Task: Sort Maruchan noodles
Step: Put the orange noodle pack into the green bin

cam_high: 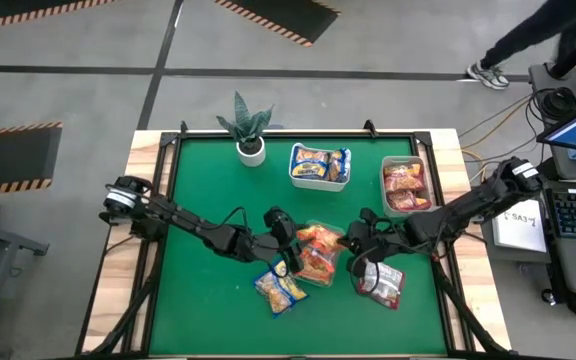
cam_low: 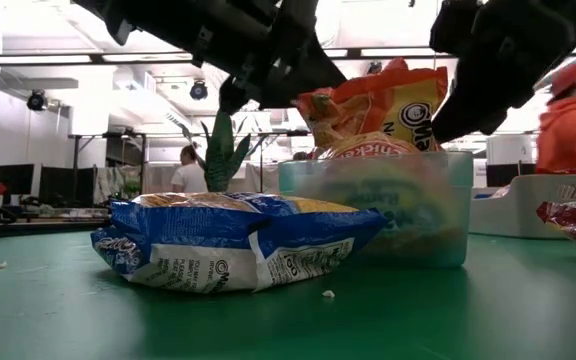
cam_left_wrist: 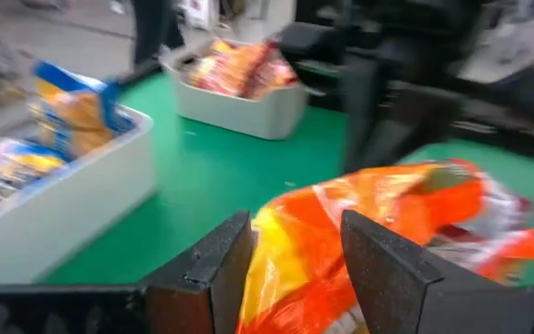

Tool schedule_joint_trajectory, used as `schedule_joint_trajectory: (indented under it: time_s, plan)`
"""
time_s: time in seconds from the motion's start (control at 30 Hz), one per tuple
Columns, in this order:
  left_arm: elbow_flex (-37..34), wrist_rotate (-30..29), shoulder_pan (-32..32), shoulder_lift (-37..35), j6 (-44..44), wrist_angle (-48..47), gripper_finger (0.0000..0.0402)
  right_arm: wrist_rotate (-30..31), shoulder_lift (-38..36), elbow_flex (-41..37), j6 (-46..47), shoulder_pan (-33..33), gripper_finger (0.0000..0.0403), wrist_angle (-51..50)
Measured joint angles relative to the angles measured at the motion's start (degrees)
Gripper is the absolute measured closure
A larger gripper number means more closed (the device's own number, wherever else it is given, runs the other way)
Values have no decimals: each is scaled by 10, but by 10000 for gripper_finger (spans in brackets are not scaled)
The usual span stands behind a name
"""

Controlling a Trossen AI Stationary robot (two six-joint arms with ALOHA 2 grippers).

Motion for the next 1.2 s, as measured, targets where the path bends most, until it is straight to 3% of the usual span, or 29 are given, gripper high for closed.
schedule_joint_trajectory:
  time_s: [0.23,0.5,0.83,1.2]
  plan:
    - [0,61,-15,0,-22,1,249,18,0,-44,1,-24,394,35]
    - [0,62,-16,0,-28,0,249,15,0,-73,10,-26,394,58]
    - [-1,59,-31,-38,48,1,249,14,-35,18,-5,-26,394,-86]
    - [-2,81,-26,-2,38,-12,249,21,-12,25,-77,-20,394,50]
